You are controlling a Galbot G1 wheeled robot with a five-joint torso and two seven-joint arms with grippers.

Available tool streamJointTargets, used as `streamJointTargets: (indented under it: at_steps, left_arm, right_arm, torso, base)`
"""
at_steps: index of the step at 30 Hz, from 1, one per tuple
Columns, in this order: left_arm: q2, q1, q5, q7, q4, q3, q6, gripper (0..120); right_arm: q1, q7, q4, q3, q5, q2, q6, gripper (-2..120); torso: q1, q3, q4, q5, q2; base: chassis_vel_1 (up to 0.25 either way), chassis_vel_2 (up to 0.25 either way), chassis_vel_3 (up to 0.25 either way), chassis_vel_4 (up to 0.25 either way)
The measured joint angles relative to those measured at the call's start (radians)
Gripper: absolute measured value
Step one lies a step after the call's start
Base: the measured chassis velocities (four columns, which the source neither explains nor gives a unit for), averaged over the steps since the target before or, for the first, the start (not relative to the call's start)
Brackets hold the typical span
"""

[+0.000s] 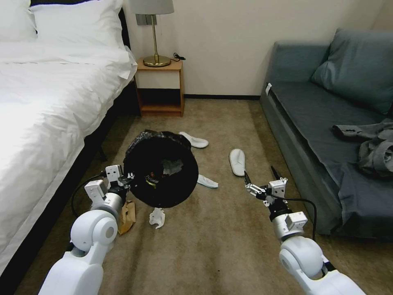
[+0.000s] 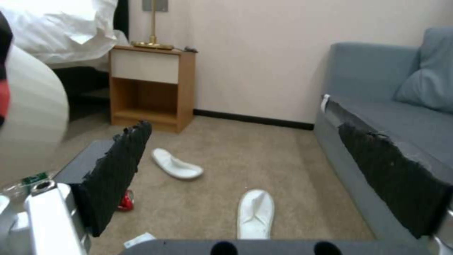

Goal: Pick up the trash bin, then pick up the garbage on the floor and place it into the trash bin.

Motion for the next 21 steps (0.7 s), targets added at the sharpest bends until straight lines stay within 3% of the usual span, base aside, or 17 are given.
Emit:
streamJointTargets:
  at_steps: [6, 8, 19, 21]
  left_arm:
    - [-0.003, 0.000, -0.023, -0.028, -0.013, 0.004, 0.016, 0]
    - [-0.005, 0.014, -0.103, -0.100, -0.038, 0.016, 0.130, 0]
    - [0.015, 0.046, -0.214, -0.183, -0.071, 0.023, 0.300, 0]
    - [0.019, 0.047, -0.235, -0.199, -0.072, 0.019, 0.303, 0]
  right_arm:
    - [-0.014, -0.019, -0.011, 0.018, -0.042, 0.042, 0.024, 100]
    - [-0.034, -0.042, -0.017, 0.023, -0.074, 0.054, 0.041, 100]
    - [-0.058, -0.101, -0.010, 0.027, -0.077, 0.059, 0.050, 100]
    - [-0.060, -0.104, -0.013, 0.023, -0.081, 0.060, 0.052, 100]
  torso:
    - [0.000, 0.000, 0.0000, 0.0000, 0.000]
    - [0.000, 0.000, 0.0000, -0.0001, 0.000]
    - [0.000, 0.000, -0.0001, -0.0003, 0.000]
    - [0.000, 0.000, 0.0000, -0.0002, 0.000]
  base:
    - [0.000, 0.000, 0.000, 0.000]
    - [0.000, 0.000, 0.000, 0.000]
    - [0.000, 0.000, 0.000, 0.000]
    - [0.000, 0.000, 0.000, 0.000]
